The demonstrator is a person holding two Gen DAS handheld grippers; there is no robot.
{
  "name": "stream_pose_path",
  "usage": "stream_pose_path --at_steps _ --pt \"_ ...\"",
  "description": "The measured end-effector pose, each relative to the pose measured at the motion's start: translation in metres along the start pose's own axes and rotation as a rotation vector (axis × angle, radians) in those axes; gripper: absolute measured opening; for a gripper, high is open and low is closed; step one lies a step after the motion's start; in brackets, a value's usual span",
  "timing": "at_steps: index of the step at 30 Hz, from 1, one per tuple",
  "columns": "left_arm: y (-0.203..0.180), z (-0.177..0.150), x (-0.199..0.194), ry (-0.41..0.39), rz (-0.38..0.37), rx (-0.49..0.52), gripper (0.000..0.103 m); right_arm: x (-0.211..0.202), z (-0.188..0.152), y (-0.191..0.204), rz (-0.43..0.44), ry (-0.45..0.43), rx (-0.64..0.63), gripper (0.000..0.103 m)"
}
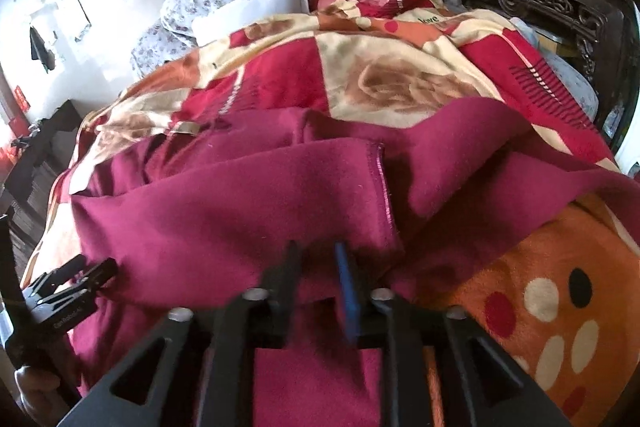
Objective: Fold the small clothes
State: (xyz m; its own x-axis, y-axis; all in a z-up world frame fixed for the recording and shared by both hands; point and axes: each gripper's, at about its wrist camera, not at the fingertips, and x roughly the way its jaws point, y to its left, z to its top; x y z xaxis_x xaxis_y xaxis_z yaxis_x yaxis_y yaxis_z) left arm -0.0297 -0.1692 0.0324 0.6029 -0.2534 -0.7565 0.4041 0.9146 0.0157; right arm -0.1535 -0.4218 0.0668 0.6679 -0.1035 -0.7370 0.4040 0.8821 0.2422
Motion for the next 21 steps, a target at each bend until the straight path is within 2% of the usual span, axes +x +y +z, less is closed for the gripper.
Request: stream_pose_path --at_steps 5,8,10,17,21 --pt "-0.009 0.003 -0.009 0.007 -0.044 -0.008 0.081 -0.005 -0.004 0.002 -0.013 -0.01 -0.008 0.037" --pt "-0.019 0.002 -0.008 0.025 -0.083 -0.02 0.081 0.011 -0.008 -0.002 -0.021 0.036 0.01 0.037" --pt "-0.027 0.001 -0.004 0.038 -0.095 -0.019 0.081 0.014 -0.009 -0.004 -0.015 0.027 0.021 0.037" --pt "-0.053 0.001 0.001 0.046 -0.079 0.02 0.081 -0.007 -0.006 -0.02 0.047 0.005 0.061 0.039" --pt "-0.063 0.004 -0.002 0.043 -0.11 0.024 0.081 -0.037 -0.005 -0.057 0.031 -0.052 0.148 0.062"
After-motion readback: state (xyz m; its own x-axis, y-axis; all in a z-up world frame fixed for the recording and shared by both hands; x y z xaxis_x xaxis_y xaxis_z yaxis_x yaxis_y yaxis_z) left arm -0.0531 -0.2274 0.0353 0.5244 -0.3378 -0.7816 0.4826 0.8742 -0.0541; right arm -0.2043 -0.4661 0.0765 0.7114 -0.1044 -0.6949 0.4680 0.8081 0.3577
